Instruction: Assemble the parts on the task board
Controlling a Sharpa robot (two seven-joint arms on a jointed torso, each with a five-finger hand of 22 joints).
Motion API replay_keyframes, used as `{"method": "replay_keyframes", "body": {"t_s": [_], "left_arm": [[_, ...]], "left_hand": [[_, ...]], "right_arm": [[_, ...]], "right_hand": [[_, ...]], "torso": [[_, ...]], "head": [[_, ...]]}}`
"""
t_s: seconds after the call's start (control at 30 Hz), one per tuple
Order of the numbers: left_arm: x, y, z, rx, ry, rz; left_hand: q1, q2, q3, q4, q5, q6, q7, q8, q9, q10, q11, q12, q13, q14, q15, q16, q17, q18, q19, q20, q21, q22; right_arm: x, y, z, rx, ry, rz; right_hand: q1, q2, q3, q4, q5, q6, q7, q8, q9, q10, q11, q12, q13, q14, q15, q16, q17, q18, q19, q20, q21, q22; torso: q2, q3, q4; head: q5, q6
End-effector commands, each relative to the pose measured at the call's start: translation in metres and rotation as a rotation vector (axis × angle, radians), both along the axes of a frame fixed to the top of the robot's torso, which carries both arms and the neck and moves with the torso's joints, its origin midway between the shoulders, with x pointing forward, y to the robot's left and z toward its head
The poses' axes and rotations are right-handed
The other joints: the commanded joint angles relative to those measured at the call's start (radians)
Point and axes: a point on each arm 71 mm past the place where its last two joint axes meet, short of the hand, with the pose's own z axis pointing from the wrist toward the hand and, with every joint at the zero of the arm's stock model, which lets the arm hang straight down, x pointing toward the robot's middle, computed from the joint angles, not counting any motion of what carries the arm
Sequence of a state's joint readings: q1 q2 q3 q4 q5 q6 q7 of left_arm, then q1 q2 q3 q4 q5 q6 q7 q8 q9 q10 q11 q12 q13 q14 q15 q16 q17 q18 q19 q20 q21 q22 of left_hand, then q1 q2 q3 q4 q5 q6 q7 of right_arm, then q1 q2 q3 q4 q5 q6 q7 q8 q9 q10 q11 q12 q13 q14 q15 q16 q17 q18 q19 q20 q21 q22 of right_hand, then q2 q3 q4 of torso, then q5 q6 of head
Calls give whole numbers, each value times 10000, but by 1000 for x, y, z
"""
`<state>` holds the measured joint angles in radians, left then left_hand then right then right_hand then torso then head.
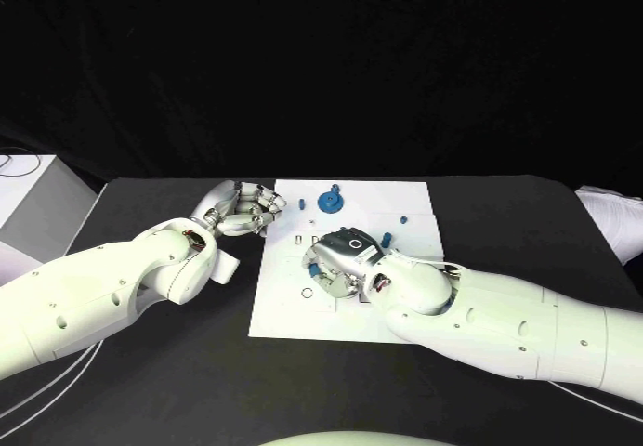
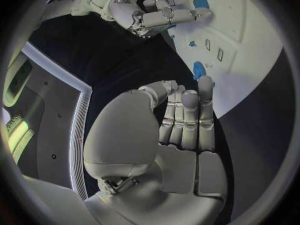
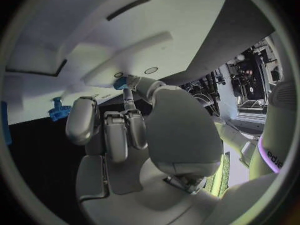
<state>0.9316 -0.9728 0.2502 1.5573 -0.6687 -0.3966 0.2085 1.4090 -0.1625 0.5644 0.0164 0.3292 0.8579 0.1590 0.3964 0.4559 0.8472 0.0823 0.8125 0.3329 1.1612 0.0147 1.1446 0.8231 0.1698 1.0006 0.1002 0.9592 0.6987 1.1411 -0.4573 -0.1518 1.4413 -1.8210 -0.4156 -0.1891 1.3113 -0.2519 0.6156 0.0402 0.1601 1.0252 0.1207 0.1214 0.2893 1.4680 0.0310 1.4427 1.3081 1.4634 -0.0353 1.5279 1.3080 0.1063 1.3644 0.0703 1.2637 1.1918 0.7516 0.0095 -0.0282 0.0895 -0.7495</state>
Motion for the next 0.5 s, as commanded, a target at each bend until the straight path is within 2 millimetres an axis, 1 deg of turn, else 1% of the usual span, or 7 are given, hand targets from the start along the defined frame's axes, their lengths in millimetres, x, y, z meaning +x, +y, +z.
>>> {"method": "replay_keyframes", "body": {"t_s": [0.03, 0.2, 0.27, 0.5], "left_arm": [[0, 0, 0, -66, 73, -71], [0, 0, 0, -67, 101, -88], [0, -1, 0, -68, 117, -101], [0, -1, -1, -67, 156, -122]], "left_hand": [[107, 18, -24, -33, 54, -37, 38, -42, -15, -7, 66, -44, -8, -90, 8, -41, -17, 147, -32, 72, -52, -10], [113, 25, -23, -37, 54, -45, 40, -48, -19, -14, 68, -47, -13, -96, 10, -53, -31, 147, -34, 74, -53, -11], [127, 31, -23, -49, 52, -63, 46, -60, -26, -30, 74, -52, -22, -117, 14, -81, -68, 148, -39, 77, -54, -11], [132, 33, -25, -54, 50, -73, 50, -67, -29, -38, 78, -54, -26, -127, 17, -96, -86, 148, -42, 79, -55, -11]], "right_arm": [[0, -1, 3, 505, -124, -6], [0, -3, 5, 753, -222, -94], [0, -4, 5, 863, -274, -141], [1, -6, 6, 953, -301, -299]], "right_hand": [[-106, -55, -46, 95, -51, -91, 38, -81, -22, 235, 99, -4, 1571, 744, 92, 14, 1884, -166, -1, 76, -39, 2], [-147, -118, -109, 164, -77, -154, 83, -138, -44, 220, 141, -23, 1557, 740, 130, 9, 1873, -159, -12, 110, -80, -32], [-158, -180, -152, 203, -88, -241, 121, -204, -71, 196, 176, -55, 1533, 720, 161, -14, 1833, -148, -35, 138, -132, -82], [-181, -214, -191, 259, -98, -275, 168, -241, -87, 191, 217, -56, 1534, 722, 195, -8, 1843, -149, -30, 166, -142, -80]], "torso": [[3, 2, -3], [-3, 5, -4], [-2, 5, -2], [0, 2, -1]], "head": [[0, -13], [-6, -7], [-8, -10], [-11, -14]]}}
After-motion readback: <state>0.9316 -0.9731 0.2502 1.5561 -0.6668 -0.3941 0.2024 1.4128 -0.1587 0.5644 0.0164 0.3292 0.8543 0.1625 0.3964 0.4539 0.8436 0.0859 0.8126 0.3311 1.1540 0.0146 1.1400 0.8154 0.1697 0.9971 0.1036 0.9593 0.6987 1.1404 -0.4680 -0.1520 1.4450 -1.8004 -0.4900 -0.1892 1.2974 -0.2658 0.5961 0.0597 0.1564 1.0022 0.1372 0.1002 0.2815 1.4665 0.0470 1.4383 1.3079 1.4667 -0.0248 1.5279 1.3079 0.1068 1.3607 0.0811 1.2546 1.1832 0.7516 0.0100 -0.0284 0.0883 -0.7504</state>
